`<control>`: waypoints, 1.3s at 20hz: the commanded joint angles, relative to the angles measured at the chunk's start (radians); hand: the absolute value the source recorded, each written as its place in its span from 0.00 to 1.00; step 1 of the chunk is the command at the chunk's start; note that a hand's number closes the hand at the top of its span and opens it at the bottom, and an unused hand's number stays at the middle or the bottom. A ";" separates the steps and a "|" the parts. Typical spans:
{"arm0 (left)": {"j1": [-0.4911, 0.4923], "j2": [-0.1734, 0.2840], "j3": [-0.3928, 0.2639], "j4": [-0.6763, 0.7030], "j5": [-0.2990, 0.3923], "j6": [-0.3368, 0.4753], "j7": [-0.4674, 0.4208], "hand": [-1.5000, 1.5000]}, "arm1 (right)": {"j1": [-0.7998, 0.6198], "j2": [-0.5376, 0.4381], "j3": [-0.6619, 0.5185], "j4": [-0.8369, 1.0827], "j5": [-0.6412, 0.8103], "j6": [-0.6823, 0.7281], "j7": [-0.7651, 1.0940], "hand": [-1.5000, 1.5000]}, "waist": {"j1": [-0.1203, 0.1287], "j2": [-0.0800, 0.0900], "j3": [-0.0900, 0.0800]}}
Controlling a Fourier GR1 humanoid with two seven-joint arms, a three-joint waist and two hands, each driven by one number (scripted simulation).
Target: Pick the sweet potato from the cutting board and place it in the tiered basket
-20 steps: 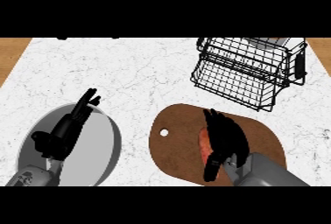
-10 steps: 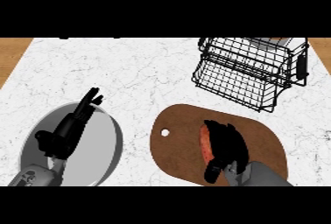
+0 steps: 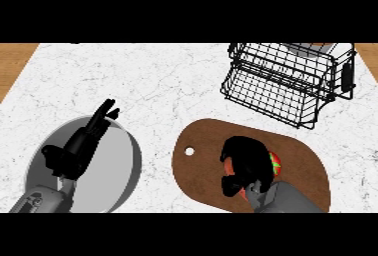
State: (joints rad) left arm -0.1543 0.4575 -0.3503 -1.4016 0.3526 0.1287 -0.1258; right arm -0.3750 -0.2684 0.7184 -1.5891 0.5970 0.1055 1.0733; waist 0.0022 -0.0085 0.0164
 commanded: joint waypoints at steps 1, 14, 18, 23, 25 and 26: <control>0.033 -0.068 0.000 0.058 -0.023 -0.002 -0.059 0.50 | 0.013 0.015 -0.031 0.002 0.040 0.014 0.038 1.00 | -0.004 0.008 -0.017; 0.095 -0.051 -0.004 0.000 0.000 0.028 -0.066 0.50 | 0.413 -0.700 -0.637 0.126 -0.184 -0.186 -0.635 1.00 | -0.055 0.005 -0.015; 0.046 -0.046 -0.001 -0.034 0.015 0.041 0.020 0.50 | 0.391 -0.628 -0.800 0.094 -0.402 -0.203 -0.764 1.00 | -0.051 0.002 -0.014; 0.051 -0.066 -0.009 0.030 0.002 0.022 -0.028 0.50 | 0.402 -0.619 -0.944 -0.052 -0.526 -0.198 -0.820 1.00 | -0.048 0.004 -0.017; 0.029 -0.057 -0.002 -0.021 0.008 0.027 0.019 0.50 | 0.381 -0.679 -0.981 -0.139 -0.540 -0.142 -0.738 1.00 | -0.030 0.003 -0.017; 0.024 -0.073 -0.014 0.052 -0.015 0.015 -0.026 0.50 | 0.344 -0.680 -1.009 -0.115 -0.577 -0.125 -0.758 1.00 | -0.029 0.007 -0.018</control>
State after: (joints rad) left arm -0.1152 0.4619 -0.3342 -1.4274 0.3586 0.1437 -0.1271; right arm 0.0030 -0.9188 -0.1982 -1.6579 0.0952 -0.0577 0.3217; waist -0.0396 -0.0160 0.0130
